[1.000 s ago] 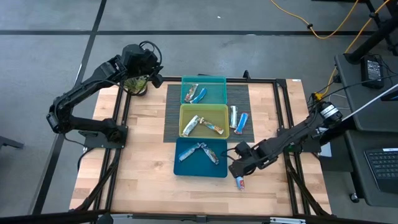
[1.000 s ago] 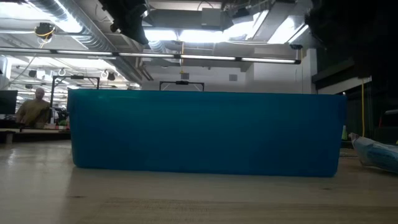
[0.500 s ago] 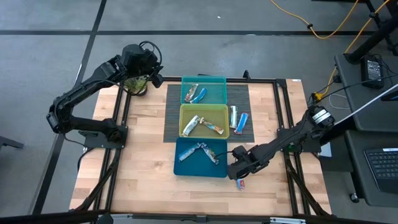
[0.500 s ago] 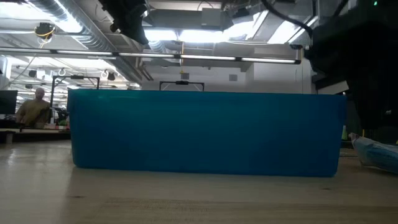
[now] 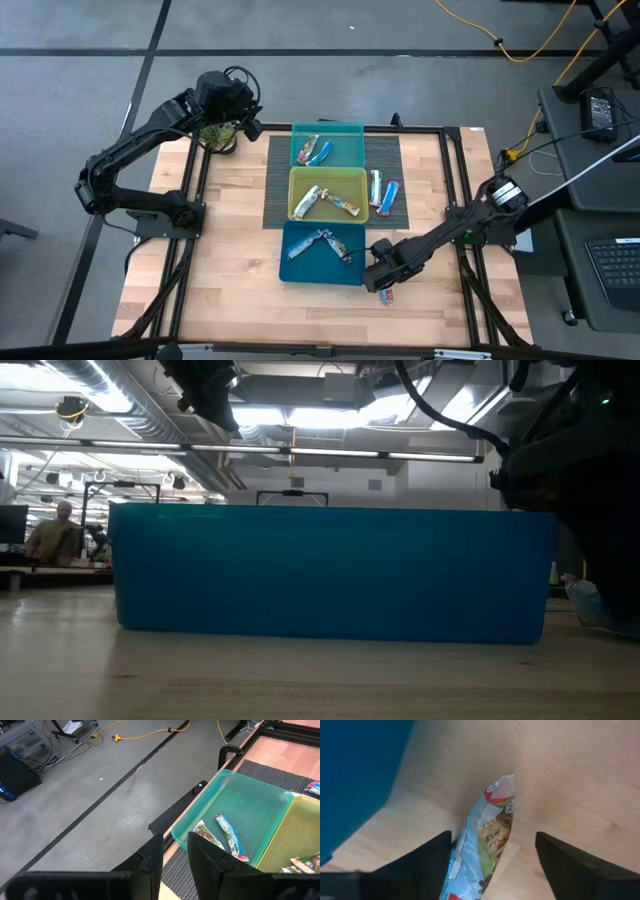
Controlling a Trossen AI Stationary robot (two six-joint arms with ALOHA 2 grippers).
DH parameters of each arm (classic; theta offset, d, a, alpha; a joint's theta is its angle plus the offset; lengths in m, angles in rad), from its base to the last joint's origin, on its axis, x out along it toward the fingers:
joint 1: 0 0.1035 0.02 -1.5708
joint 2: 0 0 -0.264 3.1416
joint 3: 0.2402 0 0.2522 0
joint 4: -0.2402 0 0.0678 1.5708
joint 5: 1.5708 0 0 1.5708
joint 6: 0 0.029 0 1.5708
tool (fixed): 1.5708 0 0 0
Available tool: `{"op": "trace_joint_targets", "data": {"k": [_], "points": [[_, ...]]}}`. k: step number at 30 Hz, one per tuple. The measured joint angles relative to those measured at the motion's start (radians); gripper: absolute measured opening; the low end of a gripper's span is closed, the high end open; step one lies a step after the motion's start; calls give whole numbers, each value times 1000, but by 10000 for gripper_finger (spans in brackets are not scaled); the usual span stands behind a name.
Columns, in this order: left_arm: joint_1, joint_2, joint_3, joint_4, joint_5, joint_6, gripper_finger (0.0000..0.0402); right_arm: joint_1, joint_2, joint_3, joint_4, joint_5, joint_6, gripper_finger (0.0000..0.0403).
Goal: Pick and place Granola Bars by type
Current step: Put the red granola bar into the green bin
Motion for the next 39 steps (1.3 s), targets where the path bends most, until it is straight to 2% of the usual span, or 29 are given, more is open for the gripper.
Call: {"op": "trace_joint_targets", "data": {"k": [12, 15, 19, 22, 26, 29, 32, 34, 39], "points": [[0, 0, 0, 0, 0, 3, 83, -1, 1, 0, 22, -12, -55, 60], [0, 0, 0, 0, 0, 3, 83, -1, -4, 9, 17, -14, -59, 17], [0, 0, 0, 0, 0, 3, 82, -6, -38, 58, -69, -8, -70, 23], [0, 0, 0, 0, 0, 3, 83, -17, -78, 123, -216, 28, -71, 34], [0, 0, 0, -1, 0, 3, 82, -47, -160, 242, -410, 131, -104, 22], [0, 0, 0, -1, 7, -4, 81, -73, -223, 338, -510, 250, -177, 8], [0, 0, 0, -2, 28, -6, 83, -107, -274, 409, -563, 384, -256, 12], [0, 0, 0, -1, 32, -6, 84, -140, -299, 433, -562, 438, -318, 18], [0, 0, 0, -1, 31, -7, 81, -242, -334, 430, -559, 455, -468, 14]]}}
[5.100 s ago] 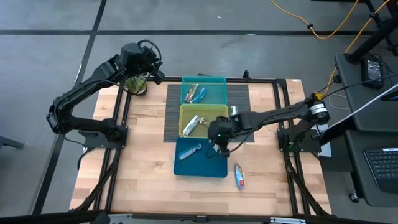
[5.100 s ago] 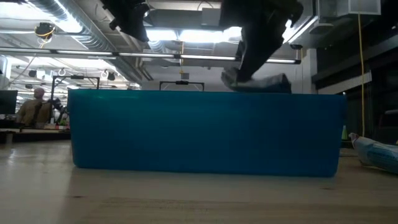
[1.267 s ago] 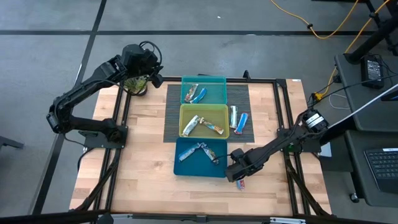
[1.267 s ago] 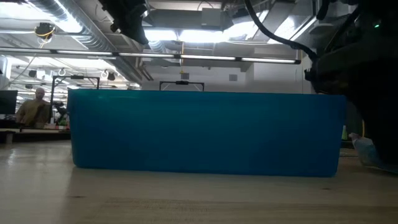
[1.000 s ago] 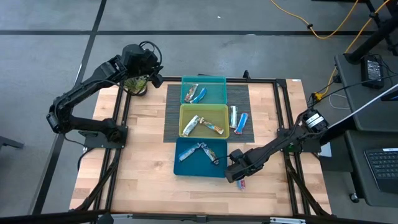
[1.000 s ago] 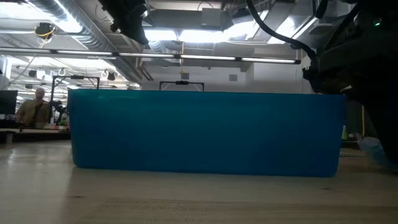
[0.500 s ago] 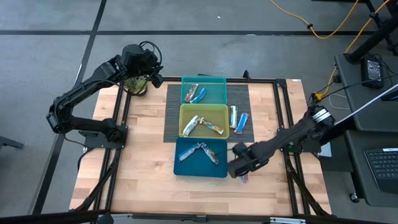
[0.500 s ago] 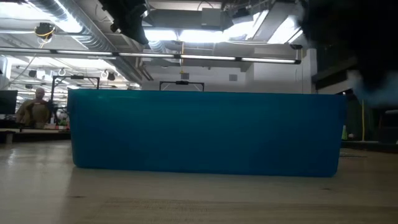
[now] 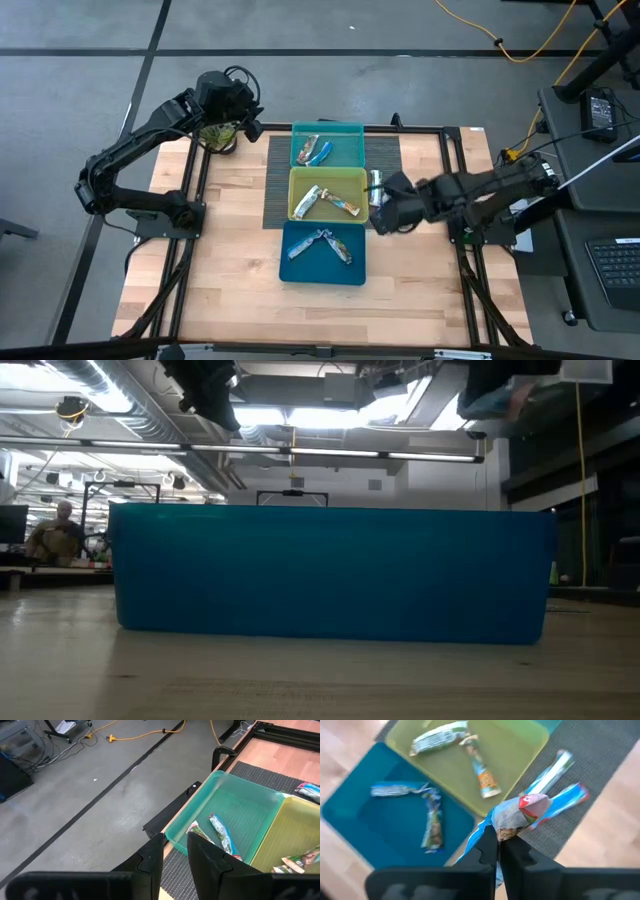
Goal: Pick and place Granola Bars by type
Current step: Put the red granola bar into the green bin
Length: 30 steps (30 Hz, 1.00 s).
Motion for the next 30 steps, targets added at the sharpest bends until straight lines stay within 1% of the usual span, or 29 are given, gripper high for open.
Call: {"op": "trace_joint_targets", "data": {"k": [6, 11, 15, 18, 21, 24, 26, 30], "points": [[0, 0, 0, -2, 0, -1, 79, -154, 1, 0, 29, -9, -267, 9], [0, 0, 0, -17, -1, -1, 79, -335, 1, -1, 161, -88, -572, 12], [0, 0, 0, -19, -5, -1, 78, -513, 2, -1, 348, -195, -876, 8], [0, 0, 0, -24, -5, -14, 77, -664, 12, -1, 499, -344, -1052, 9], [0, 0, 0, -33, -6, -18, 77, -794, 34, -1, 594, -503, -1151, 9], [0, 0, 0, -34, -8, -33, 77, -878, 57, -1, 617, -598, -1225, 9], [0, 0, 0, -35, -8, -51, 77, -912, 76, 9, 602, -622, -1275, 9], [0, 0, 0, -37, -9, -81, 77, -950, 135, 68, 554, -624, -1365, 9]]}}
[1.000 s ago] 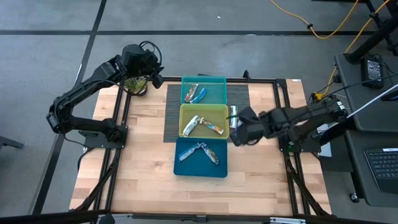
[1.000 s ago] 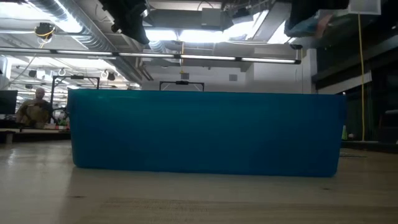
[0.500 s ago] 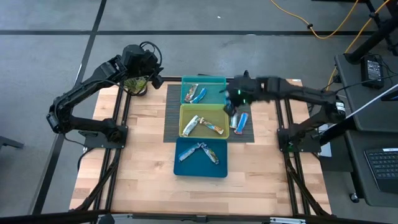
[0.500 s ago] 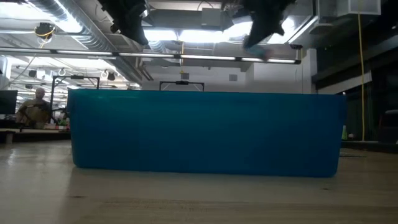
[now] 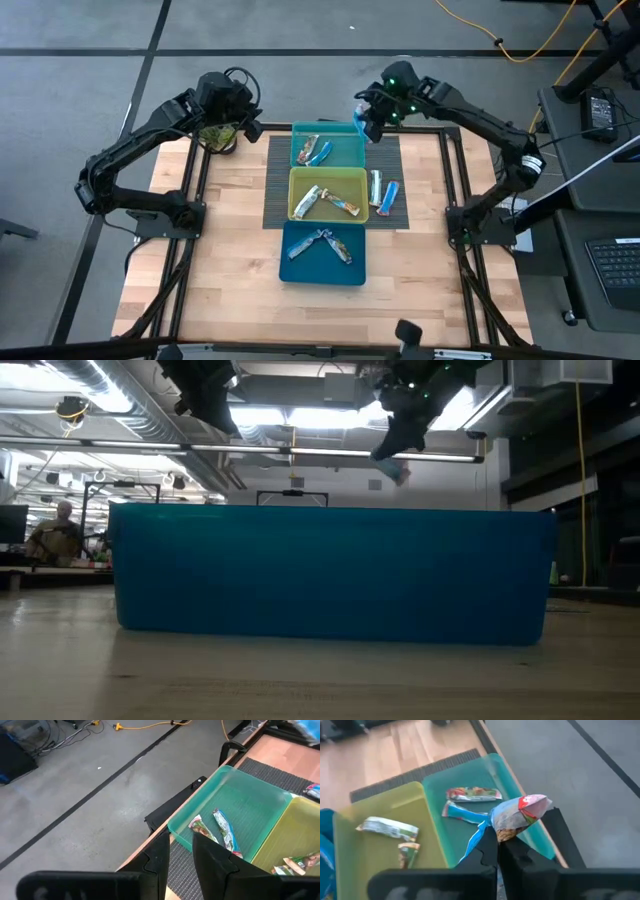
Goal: Pick and place Granola Bars by type
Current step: Put the red granola bar into the green bin
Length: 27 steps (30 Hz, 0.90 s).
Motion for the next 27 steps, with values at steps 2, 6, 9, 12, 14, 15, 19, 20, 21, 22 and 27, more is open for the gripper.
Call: {"op": "trace_joint_targets", "data": {"k": [2, 6, 9, 12, 14, 15, 19, 20, 21, 22, 27], "points": [[0, 0, 0, 0, -10, -7, 78, -12, 55, 59, -31, -1, -31, 9], [0, 0, 0, 0, -59, -8, 79, -22, 187, 195, -111, -2, -120, 9], [0, 0, 0, 0, -84, -8, 77, -21, 258, 268, -144, -47, -150, 9], [0, 0, 0, 0, -87, -8, 78, -20, 297, 289, -146, -96, -153, 9], [0, 0, 0, 0, -87, -8, 79, -20, 318, 289, -148, -99, -168, 9], [0, 0, 0, 0, -90, -8, 79, -21, 331, 289, -152, -99, -174, 9], [0, 0, 0, 0, -114, 2, 77, -21, 379, 225, -108, -98, -174, 9], [0, 0, 0, 0, -118, 11, 76, -21, 391, 204, -88, -97, -175, 9], [0, 0, 0, 0, -123, 16, 77, -20, 402, 181, -73, -96, -177, 9], [0, 0, 0, 0, -126, 17, 77, -20, 409, 159, -59, -96, -181, 9], [0, 0, 0, 0, -128, 17, 78, -19, 429, 86, 0, -95, -182, 9]]}}
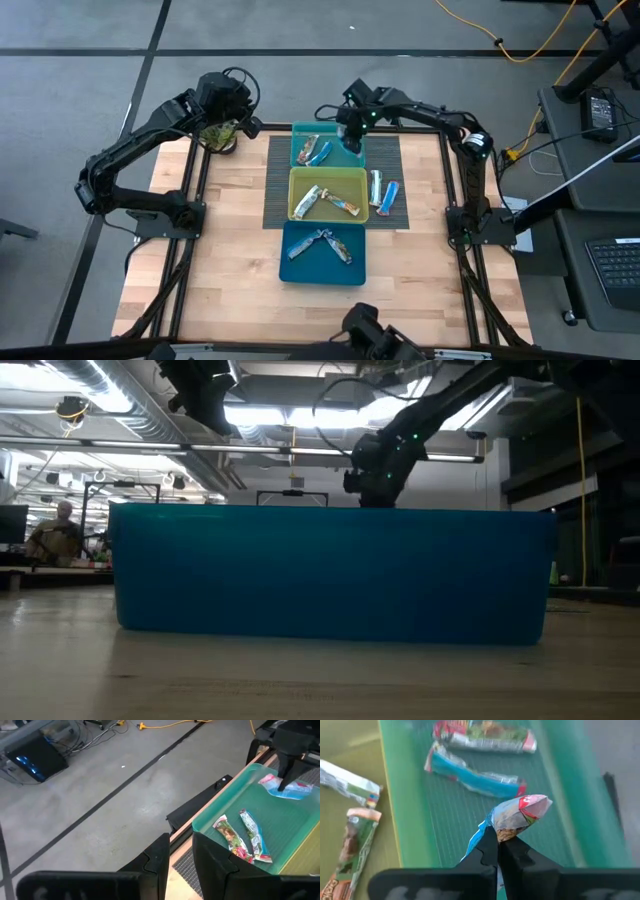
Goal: Pick and place Granola Bars by type
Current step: Put the red granola bar into the green bin
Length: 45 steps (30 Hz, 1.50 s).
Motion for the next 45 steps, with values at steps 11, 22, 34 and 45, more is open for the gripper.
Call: {"op": "trace_joint_targets", "data": {"k": [11, 22, 34, 45], "points": [[0, 0, 0, 0, 1, -63, 75, 0, 13, -7, 39, -14, 2, 10], [-1, 0, 0, 0, 2, -103, 74, 0, 76, -8, 59, -34, 7, 16], [-1, 0, 0, 0, 1, -103, 75, 0, 76, -8, 69, 8, 35, 47], [-1, 0, 0, 0, 1, -103, 75, 8, 62, -8, 59, 51, 37, 99]]}}
